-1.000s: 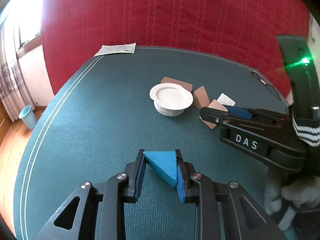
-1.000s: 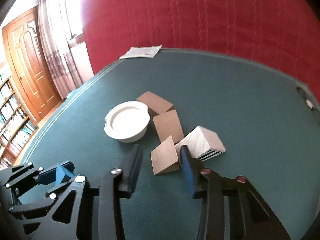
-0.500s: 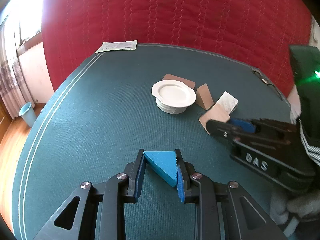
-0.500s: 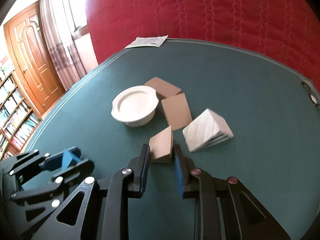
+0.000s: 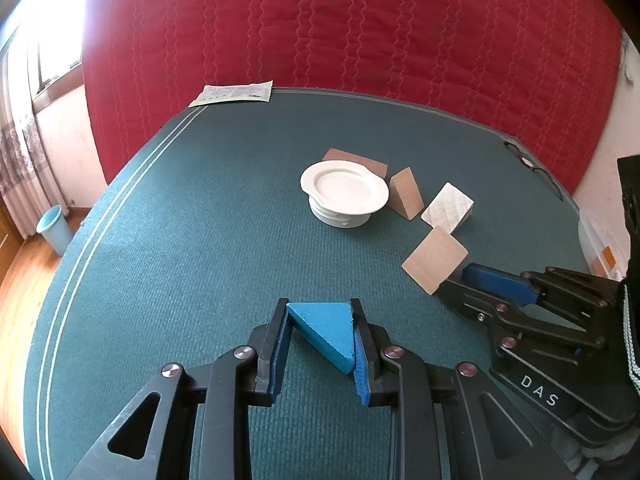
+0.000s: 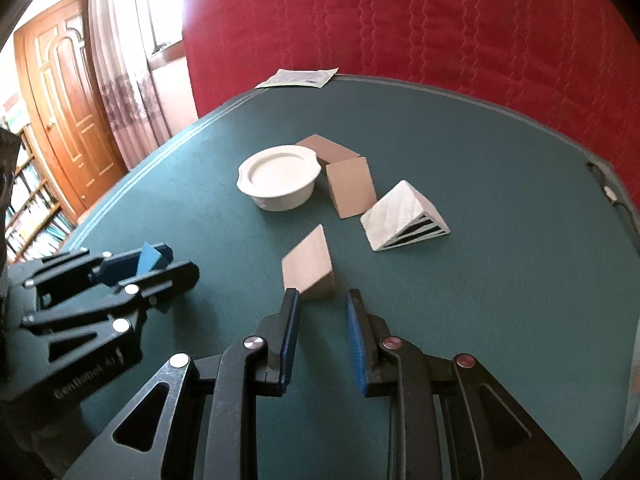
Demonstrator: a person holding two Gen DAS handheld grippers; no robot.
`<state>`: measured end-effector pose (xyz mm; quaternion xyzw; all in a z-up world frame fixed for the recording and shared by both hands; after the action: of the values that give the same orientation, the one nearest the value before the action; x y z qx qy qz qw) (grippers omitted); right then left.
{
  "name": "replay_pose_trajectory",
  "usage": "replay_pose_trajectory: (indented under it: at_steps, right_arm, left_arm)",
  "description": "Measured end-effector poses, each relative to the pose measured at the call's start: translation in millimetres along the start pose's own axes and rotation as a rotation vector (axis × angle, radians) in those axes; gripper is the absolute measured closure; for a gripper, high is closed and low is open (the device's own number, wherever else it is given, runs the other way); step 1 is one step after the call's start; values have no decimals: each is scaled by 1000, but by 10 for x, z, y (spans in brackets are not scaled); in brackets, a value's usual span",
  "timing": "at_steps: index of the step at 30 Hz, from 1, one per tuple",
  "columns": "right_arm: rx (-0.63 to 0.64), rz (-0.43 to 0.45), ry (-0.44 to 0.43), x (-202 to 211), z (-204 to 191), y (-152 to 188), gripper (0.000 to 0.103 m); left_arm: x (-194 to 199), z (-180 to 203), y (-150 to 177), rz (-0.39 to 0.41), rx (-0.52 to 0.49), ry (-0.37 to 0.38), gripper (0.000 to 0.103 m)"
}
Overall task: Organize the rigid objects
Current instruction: 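Grasp the thin tan square block with right tool while left tool holds blue triangle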
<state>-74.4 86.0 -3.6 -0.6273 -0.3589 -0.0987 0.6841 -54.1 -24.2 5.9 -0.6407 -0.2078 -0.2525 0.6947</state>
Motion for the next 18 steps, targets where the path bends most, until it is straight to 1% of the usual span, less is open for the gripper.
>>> replay_pose_trajectory:
  at_steps: [3, 6, 9, 13, 15, 18]
  right_arm:
    - [-17, -1, 27, -7, 74, -13, 79]
    - [-70, -2, 54, -28, 194, -49, 79]
    - [-128, -15, 21, 7, 228, -46, 78]
    - [-139, -17, -19, 73, 140, -14, 78]
    - [-146, -22, -41, 59, 101, -14, 78]
    - [-201, -46, -84, -12, 99, -31, 78]
  left_arm:
    - [5, 4, 2, 1, 1, -1, 74]
    - [7, -2, -1, 1, 0, 0, 74]
    - [10, -13, -4, 3, 4, 2, 74]
    - [13, -20, -1, 1, 6, 5, 74]
    - [17, -19, -2, 2, 6, 5, 74]
    - [18, -31, -6, 3, 13, 2, 74]
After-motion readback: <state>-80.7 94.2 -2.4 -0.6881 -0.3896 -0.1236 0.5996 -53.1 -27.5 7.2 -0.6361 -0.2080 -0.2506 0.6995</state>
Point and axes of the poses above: each gripper's, at about its wrist camera, not at the fingertips, and x roughly against the way its jaws point, z to its right, y to its underside, the point moved 2 cm from there along -x, roughly the way its jaws point, and after that the axes turned 9 degrees about z, right-handed, at the moved point
